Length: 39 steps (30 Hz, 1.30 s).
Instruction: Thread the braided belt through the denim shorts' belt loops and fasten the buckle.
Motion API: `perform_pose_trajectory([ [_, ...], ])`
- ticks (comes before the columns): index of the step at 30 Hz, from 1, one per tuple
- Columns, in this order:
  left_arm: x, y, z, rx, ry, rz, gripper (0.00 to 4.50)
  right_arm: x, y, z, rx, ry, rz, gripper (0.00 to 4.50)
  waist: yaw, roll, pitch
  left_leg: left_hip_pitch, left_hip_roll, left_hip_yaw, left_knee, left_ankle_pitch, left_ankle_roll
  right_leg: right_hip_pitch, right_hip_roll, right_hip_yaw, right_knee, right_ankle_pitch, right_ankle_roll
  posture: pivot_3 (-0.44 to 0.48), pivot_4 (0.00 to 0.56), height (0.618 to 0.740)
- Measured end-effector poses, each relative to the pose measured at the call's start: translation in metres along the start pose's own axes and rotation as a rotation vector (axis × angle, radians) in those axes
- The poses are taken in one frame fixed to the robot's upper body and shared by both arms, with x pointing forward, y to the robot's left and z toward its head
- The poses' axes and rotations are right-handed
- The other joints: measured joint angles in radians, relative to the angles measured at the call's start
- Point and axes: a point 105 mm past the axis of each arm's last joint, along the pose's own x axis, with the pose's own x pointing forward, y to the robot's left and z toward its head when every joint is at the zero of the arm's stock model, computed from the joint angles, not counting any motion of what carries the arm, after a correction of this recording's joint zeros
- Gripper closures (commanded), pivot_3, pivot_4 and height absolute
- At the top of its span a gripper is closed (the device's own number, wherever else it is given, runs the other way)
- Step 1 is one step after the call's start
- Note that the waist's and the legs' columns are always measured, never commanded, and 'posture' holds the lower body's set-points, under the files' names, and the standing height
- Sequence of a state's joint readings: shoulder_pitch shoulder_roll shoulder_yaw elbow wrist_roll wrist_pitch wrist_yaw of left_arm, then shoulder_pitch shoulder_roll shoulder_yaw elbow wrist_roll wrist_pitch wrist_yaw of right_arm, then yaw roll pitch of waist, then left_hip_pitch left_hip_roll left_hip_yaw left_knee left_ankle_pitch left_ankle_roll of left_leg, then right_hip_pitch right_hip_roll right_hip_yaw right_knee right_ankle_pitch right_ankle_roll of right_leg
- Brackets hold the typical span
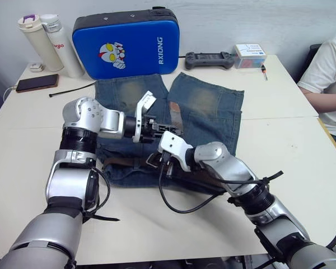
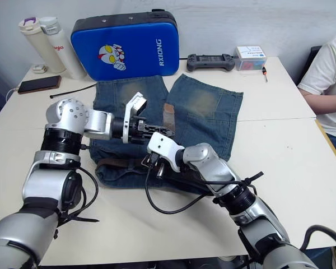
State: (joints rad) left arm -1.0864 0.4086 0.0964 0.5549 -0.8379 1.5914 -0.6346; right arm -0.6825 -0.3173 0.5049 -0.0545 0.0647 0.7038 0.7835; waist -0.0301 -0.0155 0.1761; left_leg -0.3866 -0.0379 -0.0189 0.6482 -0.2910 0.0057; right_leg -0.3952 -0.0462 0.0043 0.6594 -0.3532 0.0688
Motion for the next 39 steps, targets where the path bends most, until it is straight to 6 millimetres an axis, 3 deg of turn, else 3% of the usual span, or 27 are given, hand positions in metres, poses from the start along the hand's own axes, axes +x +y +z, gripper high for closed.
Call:
perform_pose_trajectory([
  [7,-0.002,0.002,-0.004,0.018,-0.026,-0.001,4.47,0.001,-0.001,0.003,-0.02,-0.017,-0.018,4.5,-0.001,0.0,0.0,0.001,0.0,0.0,0.0,0.0,0.0,0.0,0.0,0.0,0.0,0.0,0.0,0.0,0.15,0.74],
  [15,-0.007,0.014,-0.016,0.025,-0.055,0.018,4.47,-0.002,0.002,0.001,0.104,-0.047,-0.024,4.5,0.002,0.0,-0.001,0.002,0.0,0.0,0.0,0.0,0.0,0.001,0.001,0.0,0.0,0.0,0.0,0.0,0.15,0.74],
  [17,0.005,0.016,-0.028,-0.003,0.004,0.005,4.47,-0.008,-0.002,-0.003,0.175,-0.047,-0.036,4.5,0.004,0.001,-0.001,0.002,0.0,0.0,-0.001,-0.001,0.001,0.001,0.0,0.001,-0.001,0.0,0.0,0.0,0.15,0.74],
  [25,0.018,0.014,-0.029,0.003,0.015,-0.006,4.47,-0.023,-0.005,-0.006,0.343,-0.052,-0.066,4.5,0.032,0.001,-0.001,-0.002,-0.002,-0.002,0.001,-0.001,0.002,0.001,-0.001,0.0,-0.004,0.0,0.0,0.0,0.15,0.74],
  [33,0.008,0.031,-0.034,-0.052,0.047,0.068,4.47,-0.055,-0.032,-0.029,0.539,-0.041,-0.23,4.5,0.021,0.001,0.0,-0.005,-0.001,0.0,-0.001,-0.001,0.002,-0.004,0.0,0.002,-0.002,0.0,0.0,0.0,0.15,0.74],
  [39,-0.008,0.04,-0.03,-0.059,0.009,0.114,4.47,-0.089,-0.046,-0.022,0.599,-0.104,-0.289,4.5,0.006,0.001,0.001,-0.006,-0.001,0.0,-0.001,0.0,0.001,-0.007,0.0,0.002,-0.001,0.0,0.0,0.0,0.15,0.74],
])
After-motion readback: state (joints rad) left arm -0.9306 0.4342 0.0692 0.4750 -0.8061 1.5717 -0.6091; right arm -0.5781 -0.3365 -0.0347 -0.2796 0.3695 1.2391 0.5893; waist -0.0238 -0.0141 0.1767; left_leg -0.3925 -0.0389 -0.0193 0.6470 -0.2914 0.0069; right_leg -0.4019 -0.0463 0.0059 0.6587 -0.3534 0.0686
